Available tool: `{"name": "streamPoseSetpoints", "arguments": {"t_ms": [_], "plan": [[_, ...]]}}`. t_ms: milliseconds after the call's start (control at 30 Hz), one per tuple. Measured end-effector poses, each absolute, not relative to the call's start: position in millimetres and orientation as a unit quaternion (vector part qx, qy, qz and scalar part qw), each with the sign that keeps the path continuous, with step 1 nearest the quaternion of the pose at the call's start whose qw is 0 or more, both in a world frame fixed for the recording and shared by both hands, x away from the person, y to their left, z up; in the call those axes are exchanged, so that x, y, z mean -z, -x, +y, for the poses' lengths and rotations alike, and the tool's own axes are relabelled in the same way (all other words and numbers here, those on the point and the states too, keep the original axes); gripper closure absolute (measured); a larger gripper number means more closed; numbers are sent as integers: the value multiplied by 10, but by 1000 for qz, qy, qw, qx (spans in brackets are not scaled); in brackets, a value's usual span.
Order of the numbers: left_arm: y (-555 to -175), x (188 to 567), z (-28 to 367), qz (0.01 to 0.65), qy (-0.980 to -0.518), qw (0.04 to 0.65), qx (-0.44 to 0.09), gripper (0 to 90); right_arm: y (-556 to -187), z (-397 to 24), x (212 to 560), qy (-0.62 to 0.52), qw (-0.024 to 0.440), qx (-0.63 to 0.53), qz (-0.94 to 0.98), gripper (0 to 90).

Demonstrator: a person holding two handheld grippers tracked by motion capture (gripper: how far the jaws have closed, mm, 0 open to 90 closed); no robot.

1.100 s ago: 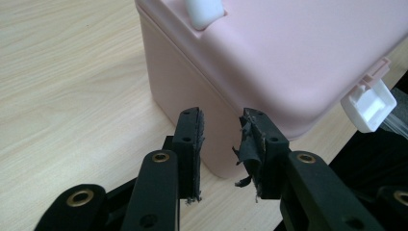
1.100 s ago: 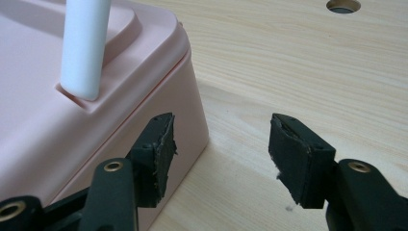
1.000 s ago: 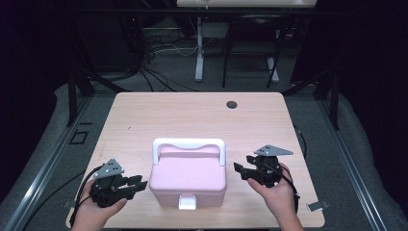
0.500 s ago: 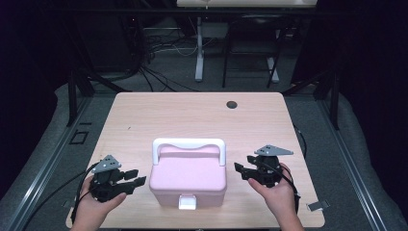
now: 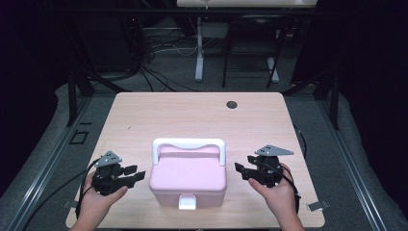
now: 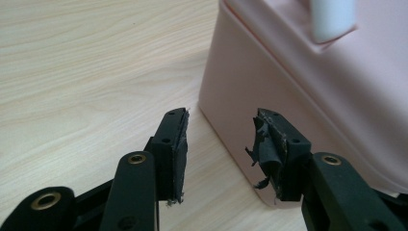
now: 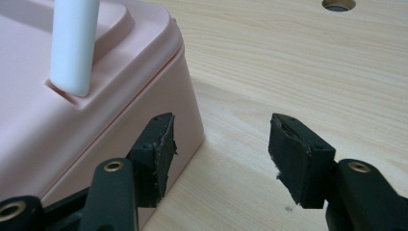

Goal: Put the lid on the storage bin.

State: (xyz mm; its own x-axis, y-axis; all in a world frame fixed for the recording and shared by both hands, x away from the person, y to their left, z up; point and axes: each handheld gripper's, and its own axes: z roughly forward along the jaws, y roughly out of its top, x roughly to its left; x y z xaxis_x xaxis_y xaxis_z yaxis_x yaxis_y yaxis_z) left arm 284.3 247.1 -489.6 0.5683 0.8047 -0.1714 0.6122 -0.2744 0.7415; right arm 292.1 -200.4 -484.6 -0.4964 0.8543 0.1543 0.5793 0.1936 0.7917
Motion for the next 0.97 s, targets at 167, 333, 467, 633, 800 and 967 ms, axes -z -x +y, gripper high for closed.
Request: {"name": "streamPoseSetpoints", "arguments": {"t_ms": [167, 333, 467, 633, 800, 967], "plan": [[-2903, 4974, 2486, 453, -792, 392, -120, 553, -2921, -2000, 4849, -474, 167, -421, 755, 419], [-2925, 5023, 2487, 453, -791, 393, -118, 554, -2924, -1999, 4859, -474, 171, -416, 756, 419], [-2943, 5066, 2493, 459, -787, 396, -114, 555, -2924, -2001, 4859, -474, 170, -414, 758, 420], [-2973, 5094, 2504, 456, -796, 386, -101, 554, -2927, -2007, 4861, -474, 170, -415, 758, 420], [-2986, 5098, 2507, 457, -793, 389, -102, 554, -2930, -2006, 4866, -473, 171, -412, 760, 420], [-2994, 5113, 2499, 461, -788, 398, -91, 552, -2933, -2015, 4869, -474, 173, -411, 760, 419]]}}
